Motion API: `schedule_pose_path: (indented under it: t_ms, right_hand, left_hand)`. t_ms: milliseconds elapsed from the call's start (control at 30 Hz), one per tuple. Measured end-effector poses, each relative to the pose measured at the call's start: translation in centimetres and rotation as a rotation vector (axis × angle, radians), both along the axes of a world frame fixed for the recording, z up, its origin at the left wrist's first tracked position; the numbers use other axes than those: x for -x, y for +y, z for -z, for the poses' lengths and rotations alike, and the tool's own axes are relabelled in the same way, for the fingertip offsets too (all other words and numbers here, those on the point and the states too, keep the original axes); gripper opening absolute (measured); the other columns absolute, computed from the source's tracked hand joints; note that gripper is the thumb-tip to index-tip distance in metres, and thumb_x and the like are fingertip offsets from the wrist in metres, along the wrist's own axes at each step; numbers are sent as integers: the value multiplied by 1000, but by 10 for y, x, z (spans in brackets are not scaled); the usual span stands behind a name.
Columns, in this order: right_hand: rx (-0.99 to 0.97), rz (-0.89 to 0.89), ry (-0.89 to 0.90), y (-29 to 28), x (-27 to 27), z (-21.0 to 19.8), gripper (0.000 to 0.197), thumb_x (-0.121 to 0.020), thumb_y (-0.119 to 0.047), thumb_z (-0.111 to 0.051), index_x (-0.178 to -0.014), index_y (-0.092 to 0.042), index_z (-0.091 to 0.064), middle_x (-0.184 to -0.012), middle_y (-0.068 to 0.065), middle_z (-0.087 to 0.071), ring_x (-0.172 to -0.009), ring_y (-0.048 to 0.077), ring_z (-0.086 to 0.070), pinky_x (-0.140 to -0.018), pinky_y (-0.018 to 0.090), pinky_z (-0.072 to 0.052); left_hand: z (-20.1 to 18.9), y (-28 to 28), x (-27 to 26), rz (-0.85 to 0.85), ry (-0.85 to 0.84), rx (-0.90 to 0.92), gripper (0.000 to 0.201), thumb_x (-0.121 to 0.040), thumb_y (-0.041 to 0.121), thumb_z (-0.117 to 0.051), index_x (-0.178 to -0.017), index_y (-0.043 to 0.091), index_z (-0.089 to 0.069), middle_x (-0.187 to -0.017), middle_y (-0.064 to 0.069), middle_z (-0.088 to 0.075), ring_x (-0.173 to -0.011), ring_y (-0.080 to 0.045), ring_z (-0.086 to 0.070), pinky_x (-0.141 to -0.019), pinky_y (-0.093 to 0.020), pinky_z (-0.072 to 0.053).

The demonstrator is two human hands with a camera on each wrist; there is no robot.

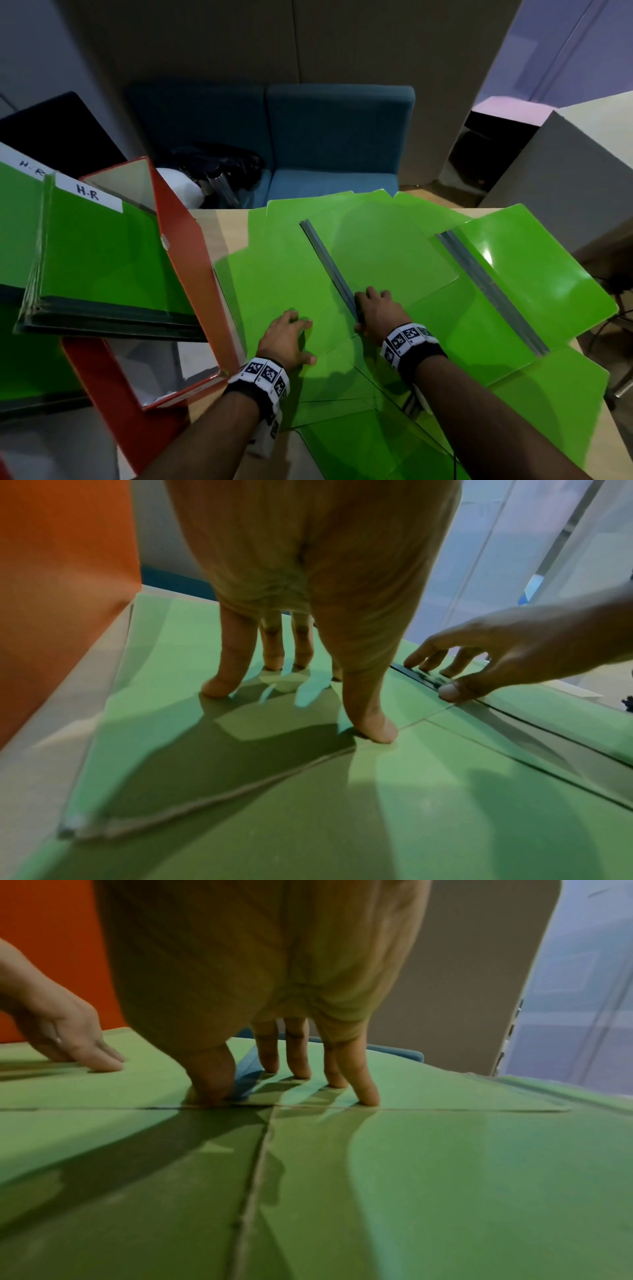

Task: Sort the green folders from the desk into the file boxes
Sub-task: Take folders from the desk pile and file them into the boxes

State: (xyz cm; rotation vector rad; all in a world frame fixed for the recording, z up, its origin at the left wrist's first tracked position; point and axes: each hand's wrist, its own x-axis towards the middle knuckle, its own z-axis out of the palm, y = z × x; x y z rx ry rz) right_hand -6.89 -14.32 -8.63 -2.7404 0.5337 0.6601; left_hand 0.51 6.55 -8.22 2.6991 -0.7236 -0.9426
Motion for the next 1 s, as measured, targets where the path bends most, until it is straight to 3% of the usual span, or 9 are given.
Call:
schedule_pose_path:
  t_ms: [167, 300, 433, 500, 600, 767, 833, 1000]
  right_hand:
    - [-7, 16, 19, 3, -4, -3, 80, -81, -36, -67, -142, -29, -16, -135, 9, -37, -120, 36, -42, -92, 57, -48]
    - [-19, 32, 19, 7, -8, -6, 94, -76, -37, -74, -144, -33, -8, -136, 13, -35, -119, 41, -44, -90, 57, -49]
    - [-28, 39, 37, 9, -11, -5, 91, -79, -34, -72, -143, -38, -6, -139, 15, -32, -124, 48, -39, -89, 62, -47]
    - [-52, 23, 16, 6, -11, -6, 80, -87, -33, -63, -141, -43, -4, -139, 16, -32, -122, 51, -41, -85, 63, -49]
    - [-67, -48, 27, 0, -10, -7, 73, -92, -39, -54, -141, -48, -1, -137, 19, -33, -116, 52, -47, -78, 59, -54]
    - [-6, -148, 133, -4, -7, -5, 57, -98, -41, -39, -144, -48, -7, -144, 19, -22, -127, 58, -30, -87, 63, -48]
    - [-24, -131, 131, -4, -8, -7, 51, -98, -46, -37, -144, -45, -14, -140, 17, -26, -126, 57, -33, -87, 63, -48]
    - [-50, -53, 106, 7, -13, -11, 74, -88, -41, -61, -142, -37, -12, -140, 15, -28, -127, 59, -30, -88, 66, -46]
  left_hand:
    - [-2, 2, -3, 18, 7, 0, 83, -68, 34, -84, -139, 37, -43, -154, 8, -25, -142, -22, -25, -116, -45, -24]
    - [-4, 5, -1, 23, 6, -9, 84, -67, 36, -84, -139, 42, -40, -153, 12, -23, -142, -19, -25, -113, -47, -31]
    - [-4, 6, 5, 40, -33, -14, 84, -71, 33, -81, -141, 41, -35, -155, 11, -19, -142, -20, -23, -108, -48, -36]
    - [-5, 5, 7, 40, -46, -11, 83, -73, 31, -79, -142, 39, -34, -155, 9, -18, -143, -20, -23, -107, -46, -37]
    - [-7, 3, 7, 45, -50, -18, 82, -73, 30, -79, -141, 38, -35, -155, 8, -19, -142, -21, -23, -106, -46, -38]
    - [-6, 2, 5, 62, -53, -30, 81, -72, 32, -80, -139, 39, -36, -154, 8, -19, -141, -21, -26, -103, -44, -42]
    - [-6, 2, 5, 60, -56, -30, 81, -72, 32, -80, -139, 39, -36, -154, 8, -19, -141, -21, -25, -104, -45, -42]
    - [-5, 3, 6, 54, -45, -31, 82, -72, 31, -80, -141, 39, -35, -155, 8, -18, -142, -22, -24, -105, -47, -42]
